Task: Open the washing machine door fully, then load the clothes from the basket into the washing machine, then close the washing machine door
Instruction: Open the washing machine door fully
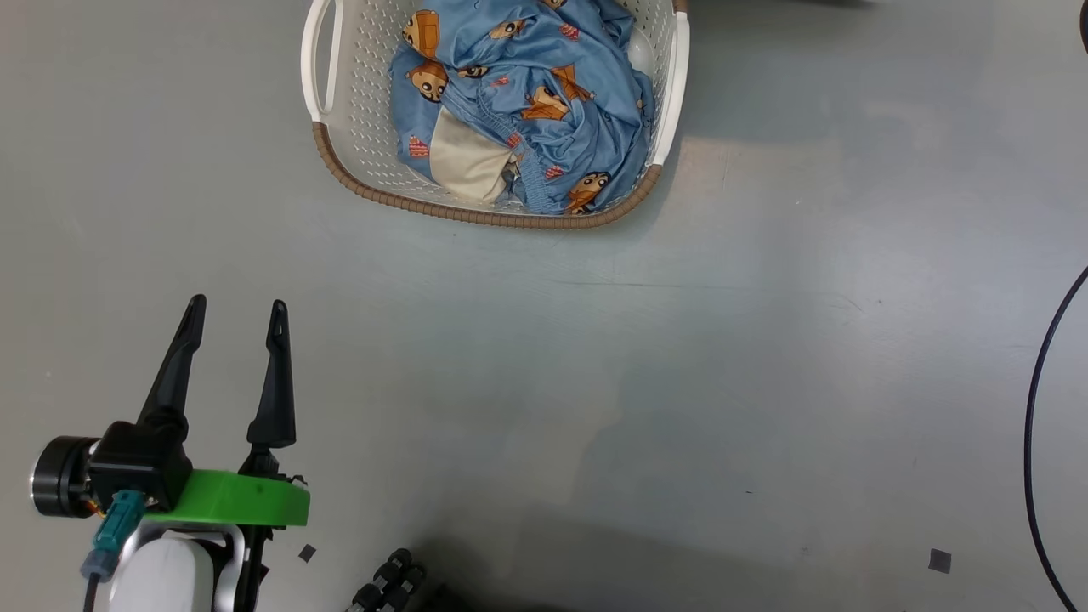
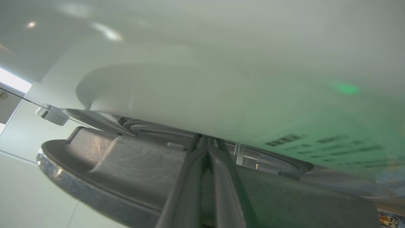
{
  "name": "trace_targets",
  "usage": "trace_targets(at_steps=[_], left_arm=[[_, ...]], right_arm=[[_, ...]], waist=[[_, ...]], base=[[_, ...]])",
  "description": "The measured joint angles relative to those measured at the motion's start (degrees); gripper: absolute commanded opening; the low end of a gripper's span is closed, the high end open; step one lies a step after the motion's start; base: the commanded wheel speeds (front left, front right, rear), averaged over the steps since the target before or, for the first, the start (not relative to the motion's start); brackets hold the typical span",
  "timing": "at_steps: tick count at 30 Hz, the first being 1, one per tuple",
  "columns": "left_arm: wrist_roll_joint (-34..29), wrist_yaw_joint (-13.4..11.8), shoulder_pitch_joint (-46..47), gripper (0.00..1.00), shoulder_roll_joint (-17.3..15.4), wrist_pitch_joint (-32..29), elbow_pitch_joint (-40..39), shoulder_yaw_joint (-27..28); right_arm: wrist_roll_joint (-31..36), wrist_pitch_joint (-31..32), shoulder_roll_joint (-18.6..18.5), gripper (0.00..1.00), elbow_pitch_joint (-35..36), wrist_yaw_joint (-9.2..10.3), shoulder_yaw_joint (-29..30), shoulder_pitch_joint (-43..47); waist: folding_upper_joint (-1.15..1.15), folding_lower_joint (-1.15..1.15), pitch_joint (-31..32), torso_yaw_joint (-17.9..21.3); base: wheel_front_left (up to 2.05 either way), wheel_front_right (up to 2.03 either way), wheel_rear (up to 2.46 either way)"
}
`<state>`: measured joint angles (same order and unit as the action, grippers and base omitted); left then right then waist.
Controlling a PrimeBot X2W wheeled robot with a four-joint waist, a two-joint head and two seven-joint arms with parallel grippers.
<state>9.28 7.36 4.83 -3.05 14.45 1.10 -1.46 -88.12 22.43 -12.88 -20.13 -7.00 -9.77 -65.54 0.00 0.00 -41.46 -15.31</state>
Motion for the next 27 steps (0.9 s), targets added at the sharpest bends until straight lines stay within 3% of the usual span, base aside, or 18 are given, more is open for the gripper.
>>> trace_targets(at_steps=[27], left_arm=[[0.01,0.00,1.10,1.00,-0.63,-0.01,1.14,0.62]], right_arm=[[-1.62,4.28,0.40,0.00,-0.63,0.05,-2.50,-0.24]], waist=[[0.00,0.00,0.98,2.24]], base=[[0.00,0.00,0.00]])
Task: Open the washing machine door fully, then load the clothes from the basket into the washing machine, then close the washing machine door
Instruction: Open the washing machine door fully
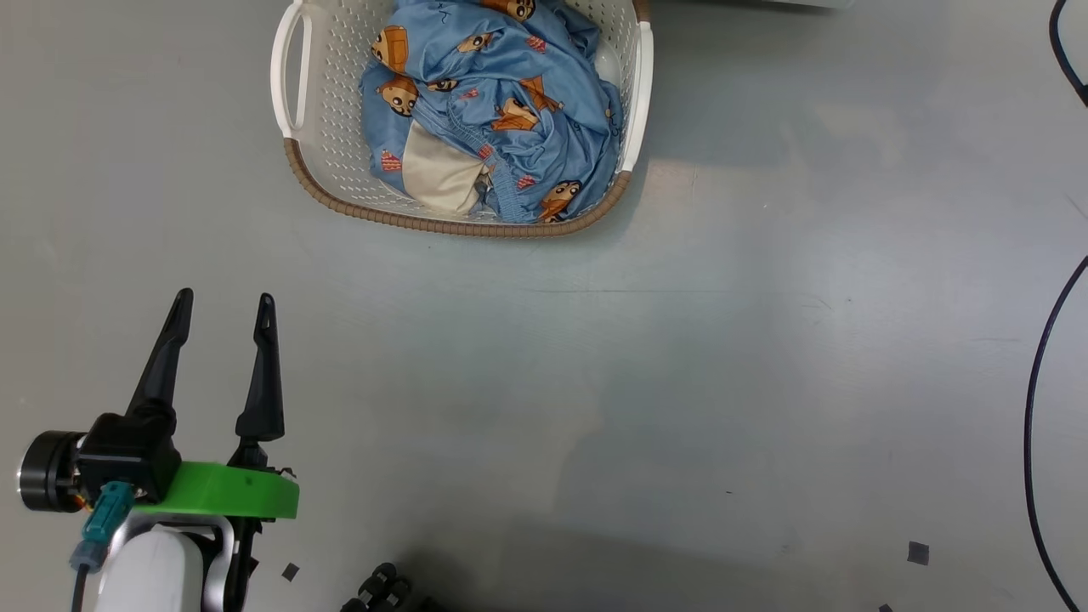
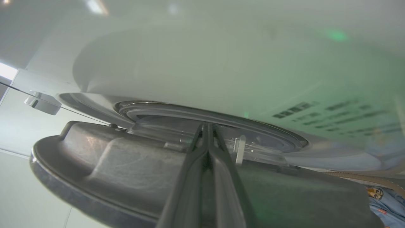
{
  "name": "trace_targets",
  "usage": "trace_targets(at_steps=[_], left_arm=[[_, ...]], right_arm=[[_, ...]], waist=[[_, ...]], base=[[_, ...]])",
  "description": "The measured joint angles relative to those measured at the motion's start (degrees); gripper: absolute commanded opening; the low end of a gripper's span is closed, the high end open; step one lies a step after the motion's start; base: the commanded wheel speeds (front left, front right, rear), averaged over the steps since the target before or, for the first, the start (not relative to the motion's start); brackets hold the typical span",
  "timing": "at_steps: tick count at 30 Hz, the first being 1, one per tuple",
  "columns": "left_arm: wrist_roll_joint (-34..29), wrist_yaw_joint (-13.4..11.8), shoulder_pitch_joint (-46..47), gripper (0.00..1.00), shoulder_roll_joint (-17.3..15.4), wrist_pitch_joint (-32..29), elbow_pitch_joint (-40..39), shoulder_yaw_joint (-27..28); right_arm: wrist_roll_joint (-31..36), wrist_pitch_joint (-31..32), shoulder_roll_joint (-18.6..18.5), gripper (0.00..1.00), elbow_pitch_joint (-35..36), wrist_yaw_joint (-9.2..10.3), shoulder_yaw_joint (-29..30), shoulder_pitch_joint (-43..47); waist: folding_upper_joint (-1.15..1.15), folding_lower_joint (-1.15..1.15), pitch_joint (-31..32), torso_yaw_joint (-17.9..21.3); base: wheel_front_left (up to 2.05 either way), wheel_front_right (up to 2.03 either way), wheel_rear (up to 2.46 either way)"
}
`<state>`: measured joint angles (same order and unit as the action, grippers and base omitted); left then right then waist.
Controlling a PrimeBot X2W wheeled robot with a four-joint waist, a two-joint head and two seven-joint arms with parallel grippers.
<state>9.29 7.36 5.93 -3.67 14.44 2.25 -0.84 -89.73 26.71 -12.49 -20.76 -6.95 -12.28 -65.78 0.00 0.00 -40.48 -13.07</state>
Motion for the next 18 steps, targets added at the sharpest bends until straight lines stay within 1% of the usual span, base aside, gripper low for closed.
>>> trace_targets(at_steps=[9,18], left_arm=[[0.58,0.00,0.00,1.00,-0.71,0.01,0.00,0.26],[0.57,0.00,0.00,1.00,-0.68,0.01,-0.03,0.30]], right_arm=[[-0.01,0.97,0.29,0.00,0.01,-0.01,-0.76,0.00],[-0.03,2.49,0.26,0.00,0.03,-0.01,-1.63,0.02]], waist=[[0.00,0.00,0.43,0.70],[0.00,0.00,0.80,1.20]], base=[[0.00,0.00,0.00],[0.00,0.00,0.00]])
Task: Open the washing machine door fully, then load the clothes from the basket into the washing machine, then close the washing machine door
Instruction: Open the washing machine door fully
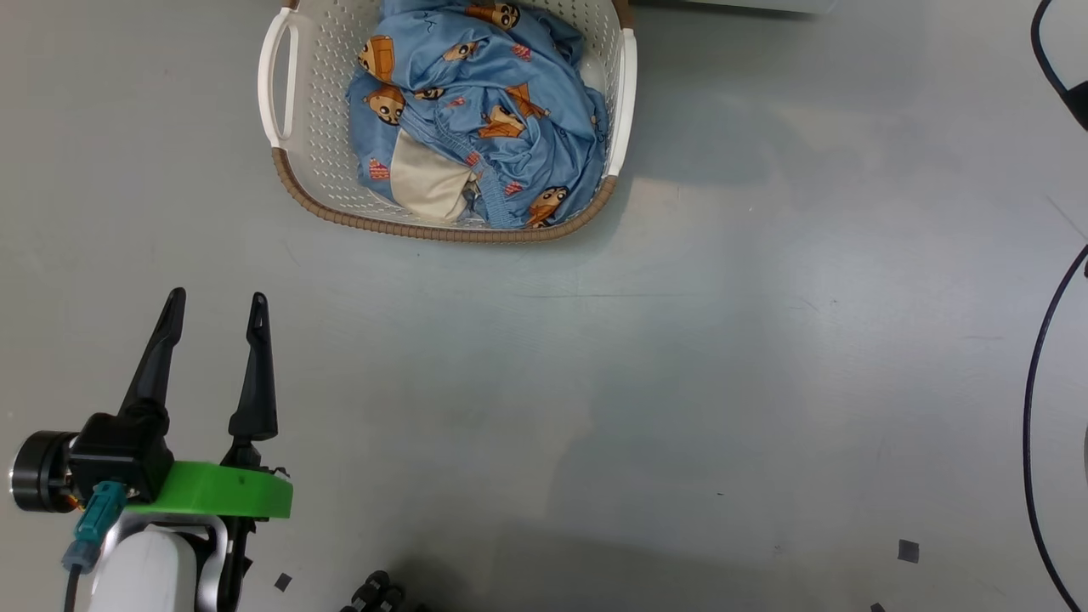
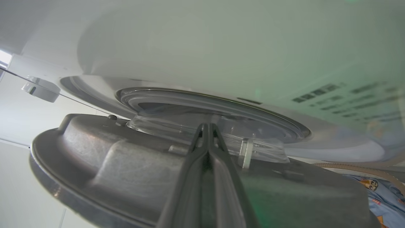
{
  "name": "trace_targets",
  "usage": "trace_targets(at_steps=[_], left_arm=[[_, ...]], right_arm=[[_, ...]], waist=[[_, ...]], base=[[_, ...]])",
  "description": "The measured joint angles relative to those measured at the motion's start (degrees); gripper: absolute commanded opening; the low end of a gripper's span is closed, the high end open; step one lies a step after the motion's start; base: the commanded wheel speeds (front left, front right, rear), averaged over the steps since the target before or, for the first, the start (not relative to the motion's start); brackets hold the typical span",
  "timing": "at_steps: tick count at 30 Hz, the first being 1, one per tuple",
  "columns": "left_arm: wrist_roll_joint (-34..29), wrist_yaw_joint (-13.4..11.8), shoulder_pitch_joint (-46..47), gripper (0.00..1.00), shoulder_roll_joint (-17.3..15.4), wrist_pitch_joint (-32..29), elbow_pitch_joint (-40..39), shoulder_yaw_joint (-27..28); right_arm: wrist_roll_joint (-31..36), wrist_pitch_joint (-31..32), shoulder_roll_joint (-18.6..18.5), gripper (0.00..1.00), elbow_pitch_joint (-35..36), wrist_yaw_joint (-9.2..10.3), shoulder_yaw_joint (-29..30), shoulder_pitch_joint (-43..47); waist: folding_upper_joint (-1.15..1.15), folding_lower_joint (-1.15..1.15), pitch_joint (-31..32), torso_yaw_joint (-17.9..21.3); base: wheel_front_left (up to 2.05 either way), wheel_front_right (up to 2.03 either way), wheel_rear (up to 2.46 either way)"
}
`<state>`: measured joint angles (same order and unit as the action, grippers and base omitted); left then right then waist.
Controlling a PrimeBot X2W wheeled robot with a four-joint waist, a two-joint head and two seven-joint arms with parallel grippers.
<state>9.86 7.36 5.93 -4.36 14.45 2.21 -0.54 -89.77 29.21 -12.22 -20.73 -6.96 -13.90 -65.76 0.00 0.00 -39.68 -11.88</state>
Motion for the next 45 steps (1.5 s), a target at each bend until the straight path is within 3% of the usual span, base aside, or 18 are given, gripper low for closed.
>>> trace_targets(at_steps=[16,45], left_arm=[[-0.14,0.00,-0.01,1.00,0.53,0.00,-0.18,0.41],[-0.25,0.00,-0.02,1.00,1.78,-0.01,2.63,0.13]], right_arm=[[-0.09,2.87,1.44,0.00,0.57,-0.02,-3.28,2.26],[-0.97,6.80,4.45,0.00,3.34,-0.02,-11.35,18.54]], waist=[[0.00,0.00,2.74,1.23],[0.00,0.00,14.15,2.94]], base=[[0.00,0.00,0.00],[0.00,0.00,0.00]])
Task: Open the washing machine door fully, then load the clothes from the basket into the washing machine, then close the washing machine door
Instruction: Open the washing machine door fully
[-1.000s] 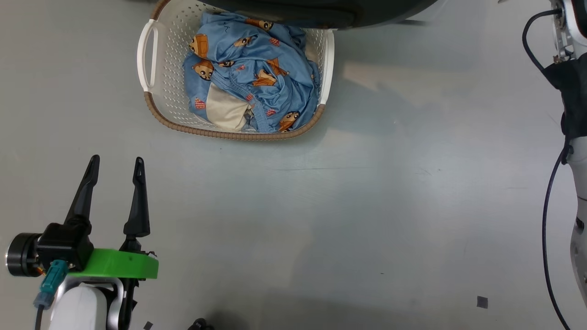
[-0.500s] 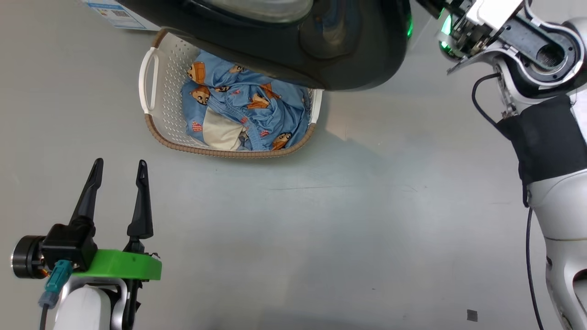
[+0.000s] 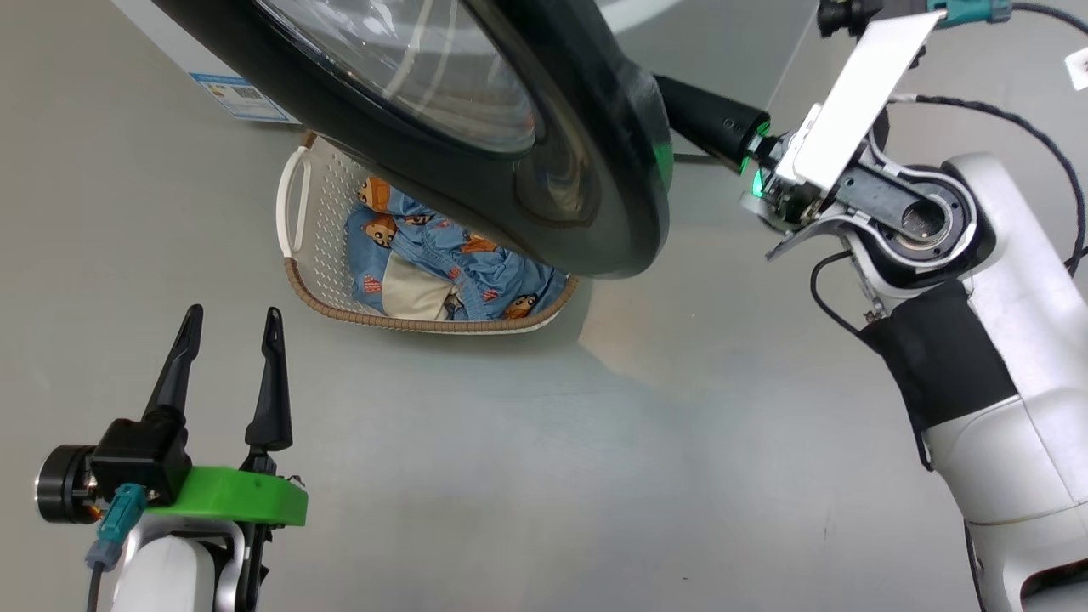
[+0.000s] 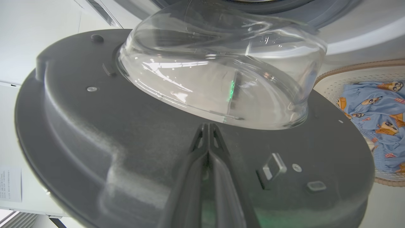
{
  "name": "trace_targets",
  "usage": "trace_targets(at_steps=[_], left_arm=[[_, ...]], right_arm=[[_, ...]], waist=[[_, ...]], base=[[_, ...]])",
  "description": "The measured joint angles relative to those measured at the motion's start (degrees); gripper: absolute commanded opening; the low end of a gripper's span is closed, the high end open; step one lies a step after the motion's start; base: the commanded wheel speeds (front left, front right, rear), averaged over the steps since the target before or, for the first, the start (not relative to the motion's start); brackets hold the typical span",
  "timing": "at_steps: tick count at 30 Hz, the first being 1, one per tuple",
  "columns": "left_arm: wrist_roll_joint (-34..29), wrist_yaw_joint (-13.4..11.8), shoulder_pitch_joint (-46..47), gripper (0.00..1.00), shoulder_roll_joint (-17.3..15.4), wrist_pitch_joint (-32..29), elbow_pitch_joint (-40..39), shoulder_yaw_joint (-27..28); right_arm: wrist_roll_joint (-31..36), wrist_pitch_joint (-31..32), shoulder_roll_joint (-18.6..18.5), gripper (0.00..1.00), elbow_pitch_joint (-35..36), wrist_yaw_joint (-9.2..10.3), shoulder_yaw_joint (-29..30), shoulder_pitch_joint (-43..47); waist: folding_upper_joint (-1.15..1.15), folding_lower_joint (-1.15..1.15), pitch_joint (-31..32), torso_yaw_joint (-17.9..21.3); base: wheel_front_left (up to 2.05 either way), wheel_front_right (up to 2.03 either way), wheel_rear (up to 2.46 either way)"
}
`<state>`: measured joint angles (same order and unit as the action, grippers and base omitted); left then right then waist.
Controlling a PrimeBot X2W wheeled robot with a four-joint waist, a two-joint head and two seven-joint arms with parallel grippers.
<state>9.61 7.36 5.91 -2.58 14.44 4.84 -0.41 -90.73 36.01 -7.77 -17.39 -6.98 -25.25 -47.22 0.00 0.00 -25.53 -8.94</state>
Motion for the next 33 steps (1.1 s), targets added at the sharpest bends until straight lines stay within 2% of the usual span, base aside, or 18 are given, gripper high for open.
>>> trace_targets(at_steps=[21,33], left_arm=[[0.42,0.00,-2.09,1.00,0.41,0.00,1.76,-1.47],[4.09,-0.31,-3.97,1.00,0.42,0.00,2.21,-3.74]], right_arm=[[-0.03,0.42,2.24,0.00,1.56,0.00,-4.86,9.52],[-0.02,0.09,2.57,0.00,1.93,0.00,-7.56,13.85]], waist=[[0.00,0.00,9.15,-1.43],[0.00,0.00,13.80,-3.17]], base=[[0.00,0.00,0.00],[0.00,0.00,0.00]])
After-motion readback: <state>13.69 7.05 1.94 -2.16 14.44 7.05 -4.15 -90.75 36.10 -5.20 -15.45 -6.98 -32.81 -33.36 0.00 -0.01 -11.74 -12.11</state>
